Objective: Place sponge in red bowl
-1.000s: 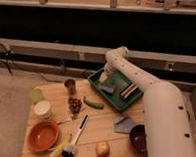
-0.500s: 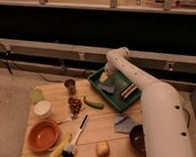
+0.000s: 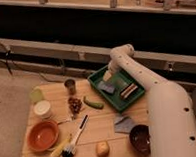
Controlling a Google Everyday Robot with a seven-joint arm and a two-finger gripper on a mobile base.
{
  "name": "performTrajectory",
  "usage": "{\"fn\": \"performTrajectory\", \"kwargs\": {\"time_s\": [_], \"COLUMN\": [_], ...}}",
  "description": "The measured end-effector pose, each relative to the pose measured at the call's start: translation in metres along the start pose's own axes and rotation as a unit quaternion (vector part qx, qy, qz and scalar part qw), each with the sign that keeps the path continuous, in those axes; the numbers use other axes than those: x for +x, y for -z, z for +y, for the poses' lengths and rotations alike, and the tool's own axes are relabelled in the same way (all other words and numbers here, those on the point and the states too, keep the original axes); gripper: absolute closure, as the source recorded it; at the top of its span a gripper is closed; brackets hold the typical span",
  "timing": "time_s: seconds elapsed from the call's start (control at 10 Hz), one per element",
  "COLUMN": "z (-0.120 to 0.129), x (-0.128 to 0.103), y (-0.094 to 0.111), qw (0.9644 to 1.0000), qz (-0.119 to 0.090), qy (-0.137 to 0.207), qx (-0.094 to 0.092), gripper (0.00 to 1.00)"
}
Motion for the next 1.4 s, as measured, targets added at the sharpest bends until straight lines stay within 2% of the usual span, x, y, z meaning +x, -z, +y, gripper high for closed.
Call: {"fn": "performTrajectory", "kwargs": {"time_s": [0.2, 0.4, 0.7, 1.0, 1.4], "z": [0.012, 0.019, 0.035, 0.042, 0.039], "x": [0.016, 0.042, 0.053, 0.051, 0.031], "y": [-0.010, -0.011, -0.008, -0.002, 0.011], "qw": [0.9998, 0.9996, 0.9990, 0.9985, 0.9982], "qz": [0.010, 0.017, 0.019, 0.015, 0.008], "qy": [0.003, -0.001, 0.006, 0.022, 0.044], "qx": [-0.014, -0.023, -0.040, -0.048, -0.041], "gripper": [0.20, 0.20, 0.20, 0.20, 0.20]}}
